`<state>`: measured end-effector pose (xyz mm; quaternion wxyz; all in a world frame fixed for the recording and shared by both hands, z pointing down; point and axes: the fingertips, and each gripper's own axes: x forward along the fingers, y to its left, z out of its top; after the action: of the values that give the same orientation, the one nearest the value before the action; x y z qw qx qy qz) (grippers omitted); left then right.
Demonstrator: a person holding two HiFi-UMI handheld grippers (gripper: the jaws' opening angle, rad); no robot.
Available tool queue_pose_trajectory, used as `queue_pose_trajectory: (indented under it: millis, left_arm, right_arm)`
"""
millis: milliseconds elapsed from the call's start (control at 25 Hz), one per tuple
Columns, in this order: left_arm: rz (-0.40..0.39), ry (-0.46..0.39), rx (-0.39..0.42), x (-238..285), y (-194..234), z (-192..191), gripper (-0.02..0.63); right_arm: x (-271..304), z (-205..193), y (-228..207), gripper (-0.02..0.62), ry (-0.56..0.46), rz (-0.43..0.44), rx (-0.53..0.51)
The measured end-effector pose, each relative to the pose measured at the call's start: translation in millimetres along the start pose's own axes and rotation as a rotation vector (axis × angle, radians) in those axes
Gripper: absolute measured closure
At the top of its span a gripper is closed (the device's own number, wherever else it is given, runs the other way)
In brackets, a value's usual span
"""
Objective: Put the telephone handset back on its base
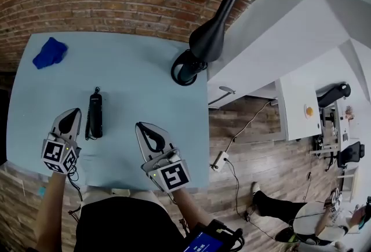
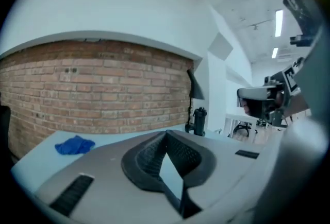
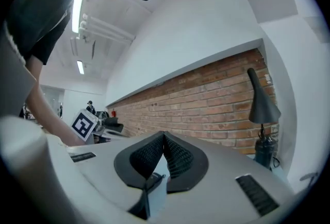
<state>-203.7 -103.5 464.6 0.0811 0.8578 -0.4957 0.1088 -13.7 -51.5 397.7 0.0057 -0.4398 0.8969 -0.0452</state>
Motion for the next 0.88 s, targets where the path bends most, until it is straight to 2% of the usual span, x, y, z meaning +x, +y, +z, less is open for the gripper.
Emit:
queue_pose_trajectory:
  millis: [200, 360, 480, 640, 880]
  left_arm:
    - [0.055, -0.213, 0.043, -44, 14, 90, 0.577]
    - [0.089, -0.298, 0.096, -78, 20, 127, 0.577]
    - [0.094, -0.285, 0.144, -92, 18, 115, 0.577]
    - [0.095, -0.218, 0.075, -101, 14, 74, 0.577]
    - [0.071, -0.119, 0.001, -99, 5, 14, 0.577]
  right_arm:
    - [55, 64, 28, 0.584, -0.16, 0.145, -0.061]
    - [81, 79, 67, 0.584, -0.158, 0.25, -0.074]
    - [88, 65, 95, 0.584, -0.14, 0.321, -0.06]
    - [84, 27, 114, 0.584, -0.064, 0.329, -0.024]
    - [62, -31, 115, 0.586, 0.057, 0.302, -0.019]
